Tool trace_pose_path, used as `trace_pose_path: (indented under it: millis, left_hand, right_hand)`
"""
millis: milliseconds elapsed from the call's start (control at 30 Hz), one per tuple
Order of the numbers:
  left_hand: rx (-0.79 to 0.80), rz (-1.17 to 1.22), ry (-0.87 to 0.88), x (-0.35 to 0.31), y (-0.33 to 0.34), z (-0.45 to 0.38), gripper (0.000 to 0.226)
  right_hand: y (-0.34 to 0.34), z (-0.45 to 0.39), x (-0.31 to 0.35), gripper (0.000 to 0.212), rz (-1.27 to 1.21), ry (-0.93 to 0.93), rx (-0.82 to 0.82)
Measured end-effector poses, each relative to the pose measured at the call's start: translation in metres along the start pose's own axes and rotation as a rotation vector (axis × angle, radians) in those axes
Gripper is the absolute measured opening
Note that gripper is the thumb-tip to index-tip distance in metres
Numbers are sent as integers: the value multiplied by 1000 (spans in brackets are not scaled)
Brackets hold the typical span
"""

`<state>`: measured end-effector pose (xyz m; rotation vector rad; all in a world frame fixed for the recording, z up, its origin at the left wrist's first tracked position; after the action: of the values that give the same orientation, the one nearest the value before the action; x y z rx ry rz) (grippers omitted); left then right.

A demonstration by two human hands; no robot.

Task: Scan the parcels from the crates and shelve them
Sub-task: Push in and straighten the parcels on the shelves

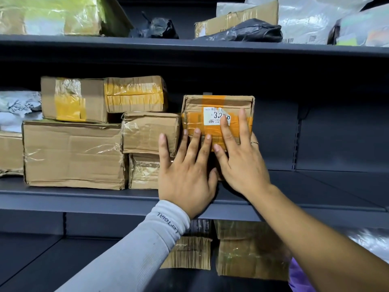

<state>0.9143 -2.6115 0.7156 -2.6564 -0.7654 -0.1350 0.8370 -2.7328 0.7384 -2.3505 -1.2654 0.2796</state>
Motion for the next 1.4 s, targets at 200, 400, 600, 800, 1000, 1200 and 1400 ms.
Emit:
trace_pose_path:
  millis: [200,400,600,800,1000,1200,1400]
  left_hand:
    - [38,7,-19,2,3,4,68]
    - [-3,20,-15,0,-2,1,64]
    - [-30,14,4,-1,-3,4,65]
    - [-162,6,101,-7,-12,11,64]
    - [-251,35,228,-12,-18,17,59]
    - [-234,85,230,-12,-18,23,59]
    - [-70,144,123,-6,-1,91,62]
  right_hand:
    - [16,-8,-5,71,-21,26,55]
    - [8,-4,-2,69,-12,48,45]
    - [-4,1,1,60,63,113,40]
    - [-9,7,-1,59,53,103,12]
    - [-26,16,-2,61,-24,70,-108]
    - [-34,43,6,63,65,13,-15]
    - [-35,77,5,57,68,73,27]
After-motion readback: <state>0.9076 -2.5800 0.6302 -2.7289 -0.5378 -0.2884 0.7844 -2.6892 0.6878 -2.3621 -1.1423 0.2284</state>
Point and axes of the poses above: each hand's wrist, its own z-axis away from the middle knuckle, its own y-axis out of the palm, x = y × z, the point moved 7 cm from there along -z, towards the middle knuckle, and after that the axes turned 2 degrees about y, right-handed, at the moved point
